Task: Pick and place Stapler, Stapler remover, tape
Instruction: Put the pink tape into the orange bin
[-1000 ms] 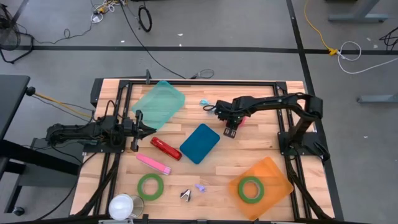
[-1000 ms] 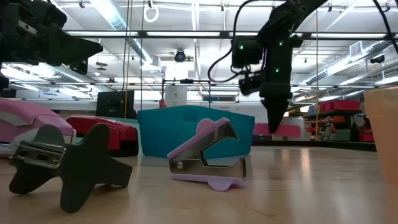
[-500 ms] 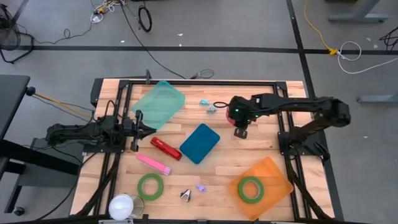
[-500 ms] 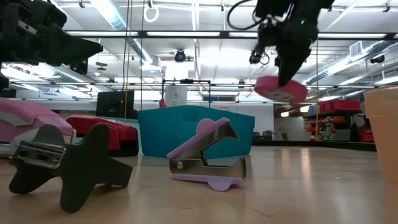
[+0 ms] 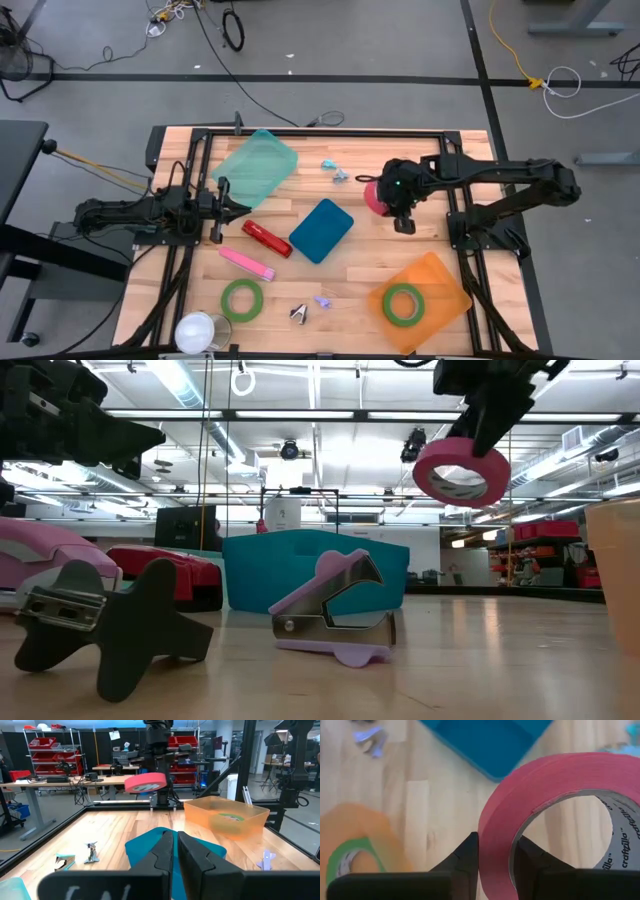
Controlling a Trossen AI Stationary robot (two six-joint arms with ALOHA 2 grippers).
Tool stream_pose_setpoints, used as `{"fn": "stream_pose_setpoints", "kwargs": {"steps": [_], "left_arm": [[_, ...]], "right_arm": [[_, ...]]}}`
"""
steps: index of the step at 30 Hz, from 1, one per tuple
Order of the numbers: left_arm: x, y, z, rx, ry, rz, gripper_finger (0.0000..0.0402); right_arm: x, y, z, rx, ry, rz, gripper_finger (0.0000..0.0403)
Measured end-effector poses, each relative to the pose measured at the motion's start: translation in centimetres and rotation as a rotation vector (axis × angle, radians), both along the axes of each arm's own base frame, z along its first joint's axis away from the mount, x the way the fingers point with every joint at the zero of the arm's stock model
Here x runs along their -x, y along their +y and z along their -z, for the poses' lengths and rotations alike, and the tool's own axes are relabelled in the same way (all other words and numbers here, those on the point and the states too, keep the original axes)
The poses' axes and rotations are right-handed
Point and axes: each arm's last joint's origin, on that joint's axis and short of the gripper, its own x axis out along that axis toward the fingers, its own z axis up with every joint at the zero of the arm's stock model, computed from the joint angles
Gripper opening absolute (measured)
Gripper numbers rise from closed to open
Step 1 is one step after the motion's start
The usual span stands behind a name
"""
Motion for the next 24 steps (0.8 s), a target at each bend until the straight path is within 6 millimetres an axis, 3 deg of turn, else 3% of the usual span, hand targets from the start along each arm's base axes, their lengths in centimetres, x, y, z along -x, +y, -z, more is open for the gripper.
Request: {"fn": "stream_pose_setpoints", "kwargs": {"steps": [13, 24], "left_arm": [[0.0, 0.0, 0.0, 0.0, 0.0, 0.0, 0.003], [0.0, 0.0, 0.0, 0.0, 0.0, 0.0, 0.003]], "right_arm": [[-0.2, 3.4, 0.2, 0.079, -0.024, -0.316, 0.0085], [-0.5, 6.0, 0.5, 0.12, -0.039, -0.345, 0.0085]]}}
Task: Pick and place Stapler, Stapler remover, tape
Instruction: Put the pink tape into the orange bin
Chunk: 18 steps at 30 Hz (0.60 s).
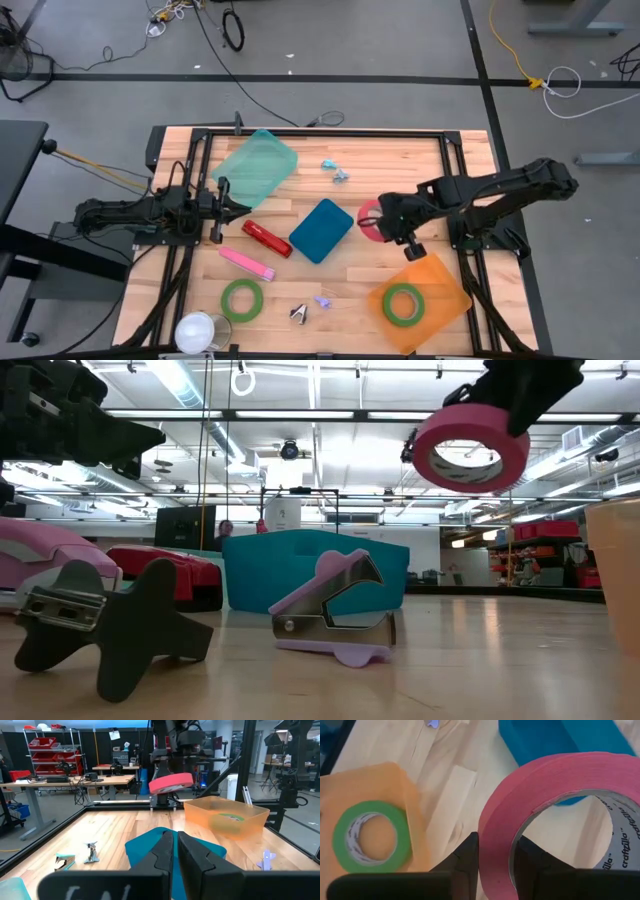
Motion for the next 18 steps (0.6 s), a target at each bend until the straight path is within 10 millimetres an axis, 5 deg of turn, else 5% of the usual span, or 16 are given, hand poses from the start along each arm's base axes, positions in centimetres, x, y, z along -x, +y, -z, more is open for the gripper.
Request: {"fn": "stream_pose_setpoints", "kwargs": {"steps": [18], "left_arm": [[0.0, 0.0, 0.0, 0.0, 0.0, 0.0, 0.003]], "right_arm": [[0.6, 4.6, -0.4, 0.043, -0.1, -0.182, 0.0085]]}}
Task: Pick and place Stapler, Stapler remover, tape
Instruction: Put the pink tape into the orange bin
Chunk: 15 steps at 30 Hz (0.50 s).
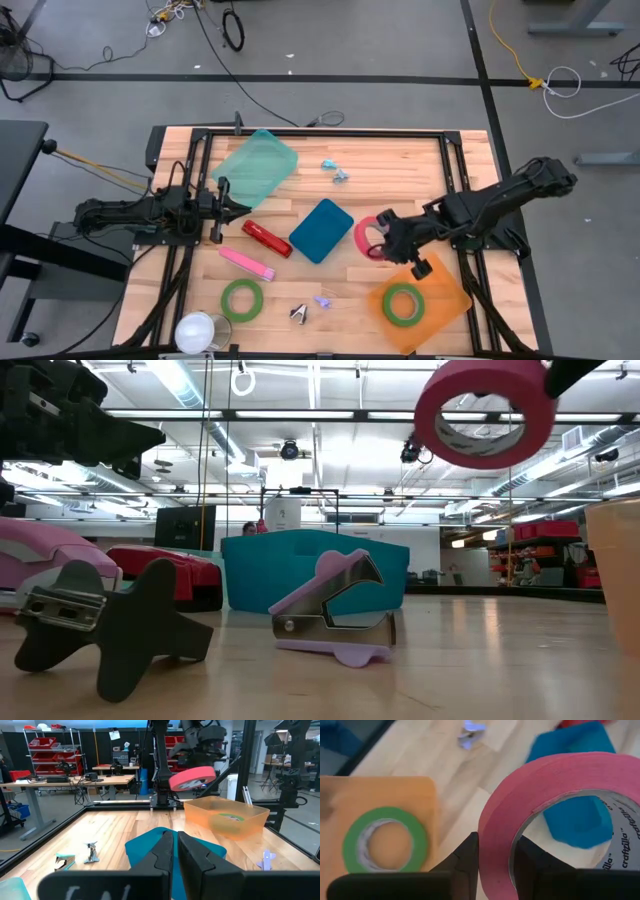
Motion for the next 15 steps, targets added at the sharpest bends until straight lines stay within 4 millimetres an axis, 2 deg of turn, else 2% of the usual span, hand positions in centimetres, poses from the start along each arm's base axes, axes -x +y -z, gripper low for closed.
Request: {"fn": "stream_pose_setpoints", "kwargs": {"steps": [15], "left_arm": [[0.0, 0.0, 0.0, 0.0, 0.0, 0.0, 0.003]], "right_arm": [[2.4, 4.6, 0.0, -0.064, 0.045, -0.097, 0.0085]]}}
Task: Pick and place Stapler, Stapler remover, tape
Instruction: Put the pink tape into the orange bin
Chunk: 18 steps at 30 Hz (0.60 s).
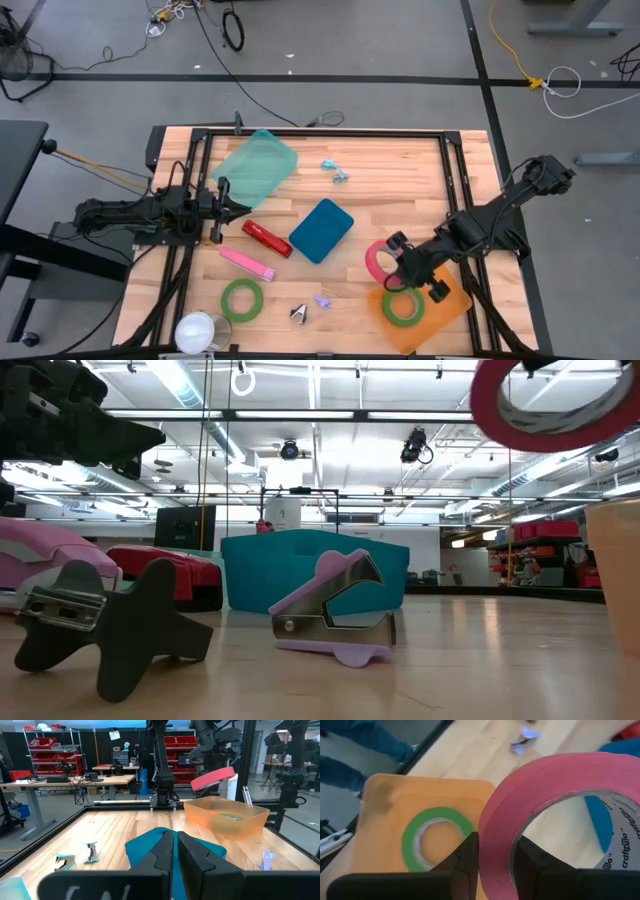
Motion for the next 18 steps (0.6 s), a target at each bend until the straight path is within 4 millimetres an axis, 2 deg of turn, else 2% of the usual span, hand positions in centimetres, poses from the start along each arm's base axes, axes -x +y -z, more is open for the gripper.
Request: {"fn": "stream_pose_setpoints", "kwargs": {"steps": [6, 13, 18], "left_arm": [[0.0, 0.0, 0.0, 0.0, 0.0, 0.0, 0.003], [0.0, 0.0, 0.0, 0.0, 0.0, 0.0, 0.003], [0.0, 0.0, 0.0, 0.0, 0.0, 0.0, 0.003]], "right_arm": [[1.3, 1.9, 0.3, -0.004, 0.014, -0.07, 0.0085], [2.8, 4.0, 2.6, 0.036, 0.097, -0.174, 0.0085], [3.8, 4.5, 3.7, 0.033, 0.151, -0.207, 0.0085]]}}
